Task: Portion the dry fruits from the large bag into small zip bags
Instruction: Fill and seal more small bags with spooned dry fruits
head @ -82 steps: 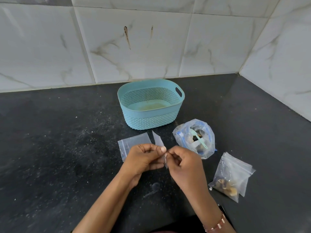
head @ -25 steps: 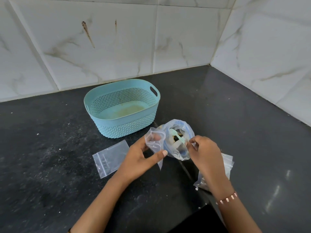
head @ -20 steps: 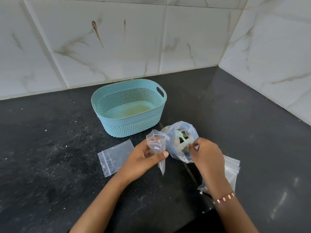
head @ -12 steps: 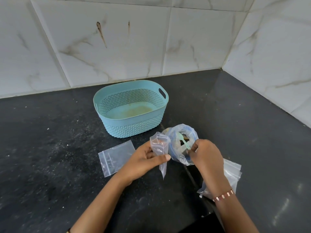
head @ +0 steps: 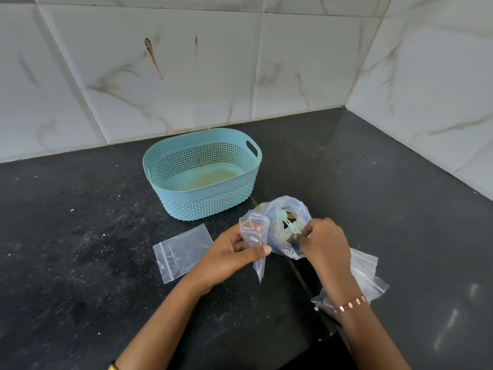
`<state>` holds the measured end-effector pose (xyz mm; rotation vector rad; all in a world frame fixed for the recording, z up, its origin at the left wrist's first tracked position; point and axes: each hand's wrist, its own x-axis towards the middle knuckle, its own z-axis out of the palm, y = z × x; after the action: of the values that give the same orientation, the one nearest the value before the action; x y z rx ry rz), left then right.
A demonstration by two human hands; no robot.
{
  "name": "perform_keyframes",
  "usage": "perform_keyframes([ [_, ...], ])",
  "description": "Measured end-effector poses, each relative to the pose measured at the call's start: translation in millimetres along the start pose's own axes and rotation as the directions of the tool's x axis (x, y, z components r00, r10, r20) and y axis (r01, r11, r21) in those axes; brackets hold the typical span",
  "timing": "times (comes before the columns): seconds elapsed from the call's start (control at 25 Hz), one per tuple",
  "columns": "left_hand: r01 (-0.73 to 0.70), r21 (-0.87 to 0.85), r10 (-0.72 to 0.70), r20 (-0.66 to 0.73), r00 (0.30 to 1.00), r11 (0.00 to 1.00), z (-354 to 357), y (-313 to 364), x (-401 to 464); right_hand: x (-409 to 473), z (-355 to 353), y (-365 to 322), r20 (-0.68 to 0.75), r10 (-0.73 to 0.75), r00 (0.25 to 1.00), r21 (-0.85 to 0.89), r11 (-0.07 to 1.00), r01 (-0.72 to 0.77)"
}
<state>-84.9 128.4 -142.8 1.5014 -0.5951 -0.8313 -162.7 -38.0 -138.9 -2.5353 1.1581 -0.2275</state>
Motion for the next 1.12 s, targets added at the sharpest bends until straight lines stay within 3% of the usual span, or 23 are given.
perform_keyframes([
  [0.16,0.006,-0.020,-0.006,0.002,1.000,1.000,0.9,1.5,0.1,-2.9,-1.8,-0.3,-0.029,-0.054,0.998,0.022,0.998,0.054],
  [0.32,0.031,-0.064,-0.031,0.002,1.000,0.997,1.6,-0.5,-1.1,-13.0,-4.9,2.9,-0.215,-0.291,0.932,-0.084,0.957,0.279],
  [0.44,0.065,-0.181,-0.061,0.025,0.998,0.981,3.5,-3.8,-0.1,-14.2,-5.3,4.2,-0.227,-0.412,0.882,-0.173,0.909,0.380],
  [0.72,0.153,-0.414,-0.105,0.137,0.985,0.897,9.8,-16.8,5.6,-11.3,4.5,1.7,-0.163,-0.331,0.930,-0.015,0.943,0.333],
  [0.96,0.152,-0.524,-0.091,0.141,0.986,0.838,10.6,-17.7,7.9,-12.6,-6.0,2.9,-0.158,-0.331,0.930,-0.040,0.944,0.329],
  [1.12,0.110,-0.579,-0.060,0.104,0.993,0.808,14.5,-20.6,7.9,-8.9,-9.9,-3.0,0.016,-0.273,0.962,-0.010,0.962,0.273],
])
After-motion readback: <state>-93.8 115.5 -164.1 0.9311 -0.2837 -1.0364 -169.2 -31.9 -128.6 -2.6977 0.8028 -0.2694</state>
